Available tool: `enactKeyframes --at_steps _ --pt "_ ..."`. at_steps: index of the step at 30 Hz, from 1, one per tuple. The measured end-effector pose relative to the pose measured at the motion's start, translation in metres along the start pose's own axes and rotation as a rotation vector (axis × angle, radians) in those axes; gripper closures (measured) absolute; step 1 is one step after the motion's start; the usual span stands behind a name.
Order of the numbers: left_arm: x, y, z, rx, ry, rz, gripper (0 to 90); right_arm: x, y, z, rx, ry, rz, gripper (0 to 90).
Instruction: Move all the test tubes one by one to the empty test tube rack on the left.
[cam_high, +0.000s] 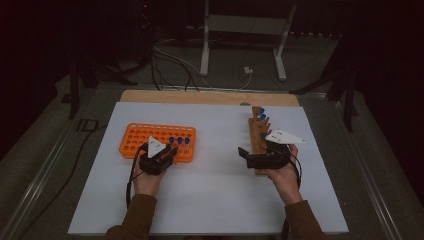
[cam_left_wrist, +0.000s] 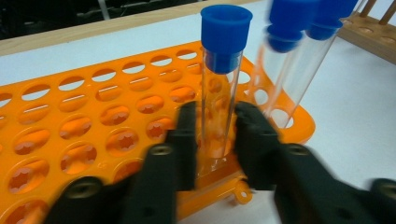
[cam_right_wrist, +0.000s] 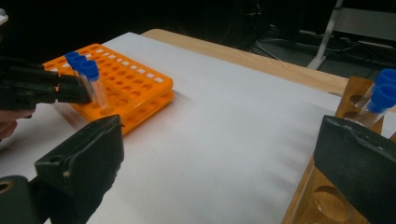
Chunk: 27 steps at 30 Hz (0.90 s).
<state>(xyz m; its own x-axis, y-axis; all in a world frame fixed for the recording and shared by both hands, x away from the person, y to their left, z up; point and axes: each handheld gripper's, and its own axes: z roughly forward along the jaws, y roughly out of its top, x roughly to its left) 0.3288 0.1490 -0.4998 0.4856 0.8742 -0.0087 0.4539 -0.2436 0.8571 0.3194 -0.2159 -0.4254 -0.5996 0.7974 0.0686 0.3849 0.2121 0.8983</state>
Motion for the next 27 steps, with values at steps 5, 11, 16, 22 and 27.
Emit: enactKeyframes --at_steps 5,11,16,22,27 --pt "0.002 0.000 -0.004 0.007 0.009 -0.017 52.6 -0.002 0.000 0.000 -0.002 -0.002 0.003 1.9" --pt "0.003 0.004 -0.016 -0.010 0.000 -0.045 40.5 -0.002 0.001 -0.001 -0.003 -0.004 0.003 1.9" --pt "0.003 0.008 -0.032 -0.048 -0.030 -0.077 27.4 -0.005 0.003 -0.003 -0.002 -0.013 0.010 1.9" --pt "0.001 0.005 -0.045 -0.087 -0.058 -0.096 14.5 -0.010 0.008 -0.006 0.008 -0.027 0.014 1.9" --pt "0.001 0.004 -0.047 -0.085 -0.077 -0.101 1.8 -0.019 0.014 -0.004 0.037 -0.051 0.011 2.6"
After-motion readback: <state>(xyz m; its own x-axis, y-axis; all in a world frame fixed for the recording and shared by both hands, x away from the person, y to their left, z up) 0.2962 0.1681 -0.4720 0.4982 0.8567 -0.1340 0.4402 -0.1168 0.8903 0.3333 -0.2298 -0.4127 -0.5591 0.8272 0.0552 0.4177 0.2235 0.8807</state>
